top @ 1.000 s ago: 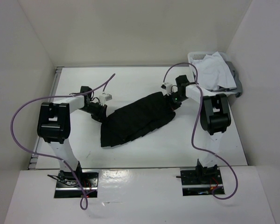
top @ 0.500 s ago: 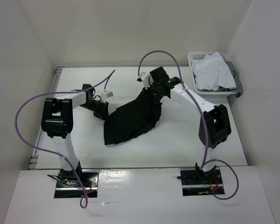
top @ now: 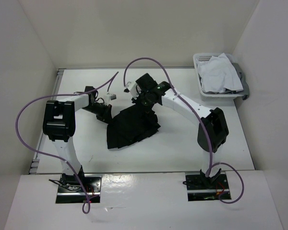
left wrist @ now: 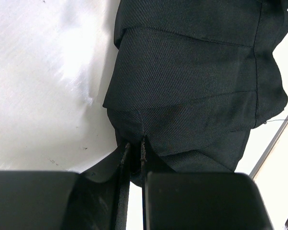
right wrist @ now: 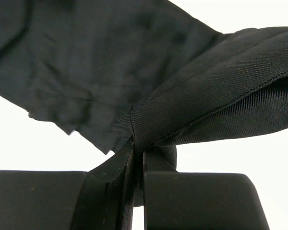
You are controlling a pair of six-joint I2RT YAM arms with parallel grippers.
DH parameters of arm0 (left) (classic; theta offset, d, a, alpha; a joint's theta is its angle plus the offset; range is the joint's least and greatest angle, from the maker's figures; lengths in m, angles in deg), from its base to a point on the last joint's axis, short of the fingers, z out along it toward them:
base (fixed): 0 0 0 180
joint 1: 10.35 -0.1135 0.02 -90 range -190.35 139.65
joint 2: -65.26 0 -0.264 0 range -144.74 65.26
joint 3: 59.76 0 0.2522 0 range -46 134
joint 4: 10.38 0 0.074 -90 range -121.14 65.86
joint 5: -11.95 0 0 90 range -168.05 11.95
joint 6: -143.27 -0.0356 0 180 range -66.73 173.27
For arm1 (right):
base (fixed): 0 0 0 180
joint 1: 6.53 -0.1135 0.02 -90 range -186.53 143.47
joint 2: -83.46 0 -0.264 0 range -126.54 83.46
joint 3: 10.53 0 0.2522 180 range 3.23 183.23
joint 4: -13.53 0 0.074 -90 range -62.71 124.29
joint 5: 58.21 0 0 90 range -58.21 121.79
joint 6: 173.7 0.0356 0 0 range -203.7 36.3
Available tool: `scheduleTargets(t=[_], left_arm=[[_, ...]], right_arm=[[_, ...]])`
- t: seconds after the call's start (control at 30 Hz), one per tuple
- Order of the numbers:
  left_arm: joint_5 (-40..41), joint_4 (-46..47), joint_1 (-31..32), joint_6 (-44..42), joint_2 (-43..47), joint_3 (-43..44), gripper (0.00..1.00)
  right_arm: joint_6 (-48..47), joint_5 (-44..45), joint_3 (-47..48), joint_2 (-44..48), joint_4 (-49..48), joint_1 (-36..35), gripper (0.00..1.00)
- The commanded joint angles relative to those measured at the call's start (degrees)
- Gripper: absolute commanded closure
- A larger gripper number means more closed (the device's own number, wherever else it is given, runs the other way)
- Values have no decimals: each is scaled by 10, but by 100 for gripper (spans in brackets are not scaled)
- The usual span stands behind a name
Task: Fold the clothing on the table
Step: Fold the skirt
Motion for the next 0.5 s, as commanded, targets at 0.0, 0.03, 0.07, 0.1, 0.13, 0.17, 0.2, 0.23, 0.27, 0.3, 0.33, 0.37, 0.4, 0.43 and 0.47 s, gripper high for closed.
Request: scheduleTargets(t=[0.0, 0.03, 0.07, 0.1, 0.13, 0.17, 0.2, 0.23, 0.27, 0.3, 0.33, 0.37, 0.4, 0.43, 0.47], left_arm=[[10, 10, 5, -11, -28, 5, 100], [10, 10, 5, -11, -33, 5, 100], [10, 10, 5, -11, -33, 5, 100], [10, 10, 5, -11, -33, 5, 100], [10, 10, 5, -11, -33, 5, 100], [10, 10, 5, -11, -33, 5, 100], [10, 10, 5, -11, -33, 5, 100], [10, 10, 5, -11, -33, 5, 100], [10, 10, 5, -11, -33, 5, 100], [10, 10, 5, -11, -33, 5, 100], [10, 10, 5, -11, -33, 5, 100], [10, 10, 5, -11, -33, 5, 100], [5, 10, 5, -11, -33, 5, 100], [5, 10, 5, -11, -33, 5, 100], [5, 10, 5, -11, -33, 5, 100]], right_arm=[[10, -16, 45, -18, 19, -38, 100], [10, -16, 52, -25, 25, -45, 100], [10, -16, 52, -25, 25, -51, 100], [10, -22, 59, -31, 31, -58, 100], [10, -22, 64, -37, 31, -68, 100], [10, -28, 64, -37, 31, -68, 100], [10, -28, 70, -37, 37, -77, 100], [10, -28, 70, -44, 37, -87, 100], [10, -28, 70, -44, 37, -87, 100], [5, -28, 70, -44, 37, -96, 100], [5, -28, 76, -50, 37, -96, 100], [5, -28, 76, -50, 44, -104, 100], [5, -28, 82, -50, 44, -112, 100], [5, -28, 88, -56, 49, -112, 100], [5, -28, 88, -62, 49, -120, 100]])
